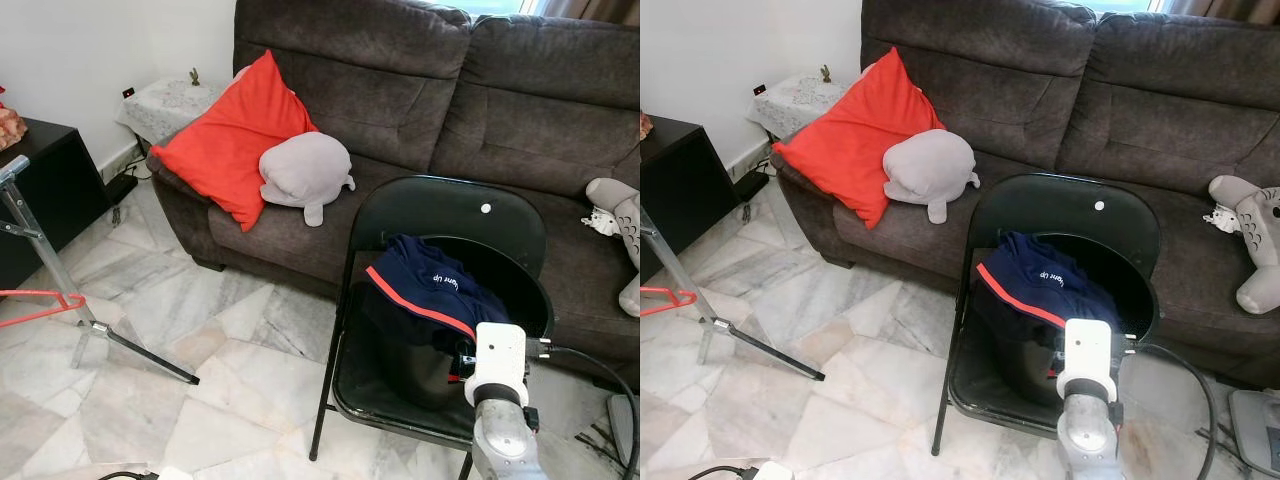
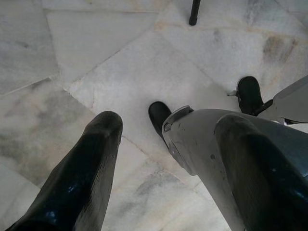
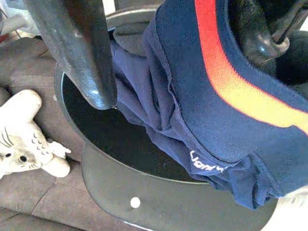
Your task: Hang hanger
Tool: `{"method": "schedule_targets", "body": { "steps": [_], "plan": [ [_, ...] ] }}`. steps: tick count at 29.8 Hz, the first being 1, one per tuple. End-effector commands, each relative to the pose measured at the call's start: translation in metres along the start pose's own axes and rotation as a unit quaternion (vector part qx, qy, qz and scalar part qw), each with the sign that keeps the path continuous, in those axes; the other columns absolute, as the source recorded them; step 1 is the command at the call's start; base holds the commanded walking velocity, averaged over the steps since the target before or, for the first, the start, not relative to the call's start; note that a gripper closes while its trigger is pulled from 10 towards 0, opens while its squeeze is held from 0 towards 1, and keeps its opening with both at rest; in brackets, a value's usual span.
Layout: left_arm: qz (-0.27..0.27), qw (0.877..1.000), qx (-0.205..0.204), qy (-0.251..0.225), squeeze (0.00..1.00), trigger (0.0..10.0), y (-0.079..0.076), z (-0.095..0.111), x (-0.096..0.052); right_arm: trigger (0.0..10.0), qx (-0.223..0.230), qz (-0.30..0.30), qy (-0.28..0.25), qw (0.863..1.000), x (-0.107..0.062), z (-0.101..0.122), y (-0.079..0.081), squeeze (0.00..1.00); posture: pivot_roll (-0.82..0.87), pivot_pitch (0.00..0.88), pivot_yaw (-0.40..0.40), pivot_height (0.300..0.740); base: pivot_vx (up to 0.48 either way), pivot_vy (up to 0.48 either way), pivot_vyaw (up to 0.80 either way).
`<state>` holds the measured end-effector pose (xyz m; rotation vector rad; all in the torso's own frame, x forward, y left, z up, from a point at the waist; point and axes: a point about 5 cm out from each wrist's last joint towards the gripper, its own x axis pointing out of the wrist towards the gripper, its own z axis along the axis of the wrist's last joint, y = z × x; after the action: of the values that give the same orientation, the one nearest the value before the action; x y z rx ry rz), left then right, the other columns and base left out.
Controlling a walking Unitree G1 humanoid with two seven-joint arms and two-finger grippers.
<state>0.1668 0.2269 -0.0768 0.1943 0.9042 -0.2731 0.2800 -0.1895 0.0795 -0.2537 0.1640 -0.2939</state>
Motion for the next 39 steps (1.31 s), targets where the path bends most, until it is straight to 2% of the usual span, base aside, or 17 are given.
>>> {"method": "schedule_targets", "body": {
  "steps": [1, 5, 8, 11, 12, 13, 14, 39],
  "plan": [
    [-0.006, 1.000, 0.004, 0.015, 0.00, 10.0, 0.000, -0.006, -0.002, 10.0, -0.006, -0.003, 0.001, 1.000, 0.001, -0.001, -0.001, 0.00, 0.00, 0.101, -0.029, 0.740, 0.000, 0.000, 0.00],
    [-0.006, 1.000, 0.004, 0.016, 0.00, 10.0, 0.000, -0.007, -0.002, 10.0, -0.003, 0.007, 0.009, 1.000, 0.006, -0.001, 0.002, 0.00, 0.00, 0.102, -0.027, 0.740, 0.000, 0.000, 0.00],
    [-0.007, 1.000, 0.005, 0.016, 0.00, 10.0, 0.000, -0.007, -0.002, 10.0, 0.035, 0.016, 0.017, 0.999, 0.009, 0.001, 0.007, 0.00, 0.00, 0.101, -0.027, 0.740, 0.000, 0.000, 0.00],
    [-0.006, 1.000, 0.005, 0.016, 0.00, 10.0, 0.000, -0.007, -0.002, 10.0, 0.052, 0.018, 0.017, 0.998, 0.011, 0.002, 0.009, 0.00, 0.00, 0.100, -0.027, 0.740, 0.000, 0.000, 0.00],
    [-0.006, 1.000, 0.005, 0.016, 0.00, 10.0, 0.000, -0.007, -0.002, 9.4, 0.052, 0.020, 0.017, 0.998, 0.012, 0.003, 0.010, 0.00, 0.00, 0.099, -0.027, 0.740, 0.000, 0.000, 0.00],
    [-0.006, 1.000, 0.005, 0.016, 0.00, 10.0, 0.000, -0.007, -0.002, 2.3, 0.051, 0.020, 0.016, 0.998, 0.012, 0.003, 0.011, 0.00, 0.00, 0.099, -0.027, 0.740, 0.000, 0.000, 0.00],
    [-0.006, 1.000, 0.005, 0.016, 0.00, 10.0, 0.000, -0.007, -0.002, 0.0, 0.052, 0.022, 0.015, 0.998, 0.012, 0.003, 0.011, 0.00, 0.00, 0.099, -0.027, 0.740, 0.000, 0.000, 0.00],
    [-0.008, 1.000, 0.010, 0.018, 0.00, 10.0, 0.000, -0.008, -0.003, 0.0, 0.038, 0.025, 0.011, 0.999, 0.012, 0.001, 0.015, 0.00, 0.00, 0.081, -0.022, 0.740, 0.000, 0.000, 0.00]
  ]
}}
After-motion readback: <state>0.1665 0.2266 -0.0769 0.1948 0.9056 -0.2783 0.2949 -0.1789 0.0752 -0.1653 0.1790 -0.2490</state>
